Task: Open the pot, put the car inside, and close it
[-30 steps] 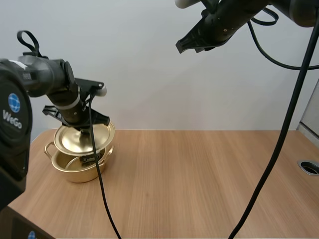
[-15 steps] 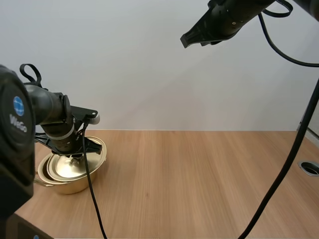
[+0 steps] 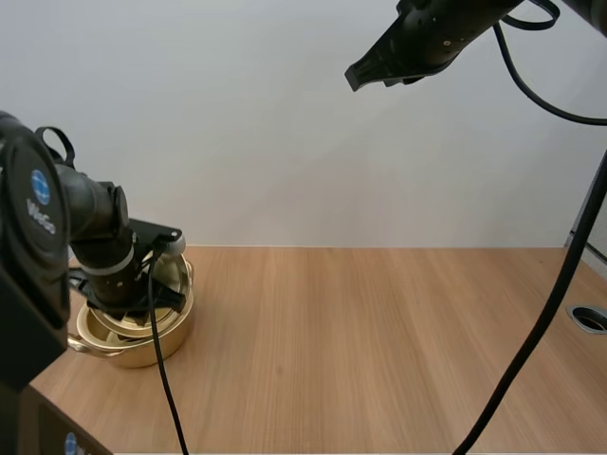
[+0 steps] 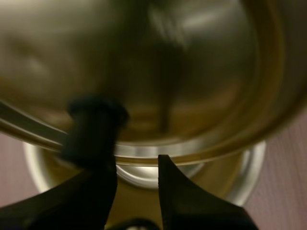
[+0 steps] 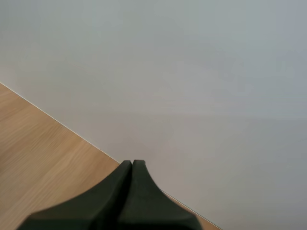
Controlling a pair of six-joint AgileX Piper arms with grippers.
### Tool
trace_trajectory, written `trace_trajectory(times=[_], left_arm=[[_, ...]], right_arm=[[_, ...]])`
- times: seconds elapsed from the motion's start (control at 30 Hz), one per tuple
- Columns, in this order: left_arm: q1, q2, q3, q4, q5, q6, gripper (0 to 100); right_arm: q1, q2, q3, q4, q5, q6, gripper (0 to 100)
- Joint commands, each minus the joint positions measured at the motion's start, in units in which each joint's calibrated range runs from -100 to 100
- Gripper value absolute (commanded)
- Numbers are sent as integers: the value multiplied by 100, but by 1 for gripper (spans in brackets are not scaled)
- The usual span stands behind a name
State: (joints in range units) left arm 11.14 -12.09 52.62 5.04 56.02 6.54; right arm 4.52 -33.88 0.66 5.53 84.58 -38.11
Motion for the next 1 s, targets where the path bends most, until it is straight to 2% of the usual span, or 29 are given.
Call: trace_trajectory(times=[0.0,0.3,0.4,0.67,0.97], left_arm=[[0,-372,-500,308,959,-46,53],[0,-1067,-617,136,752,-46,53],[0,-1067,-617,93,341,-37,53],[0,-822,-630,-1180,-120,775,53],[0,-263,-662,-1165,-924,835,53]], right_arm=[[2,-3,1,-25,-2,5,0],[2,49,1,-25,-23,5,0],[2,49,1,16,-42,5,0],[2,49,1,77,-42,5,0],[2,49,1,126,63,5,0]])
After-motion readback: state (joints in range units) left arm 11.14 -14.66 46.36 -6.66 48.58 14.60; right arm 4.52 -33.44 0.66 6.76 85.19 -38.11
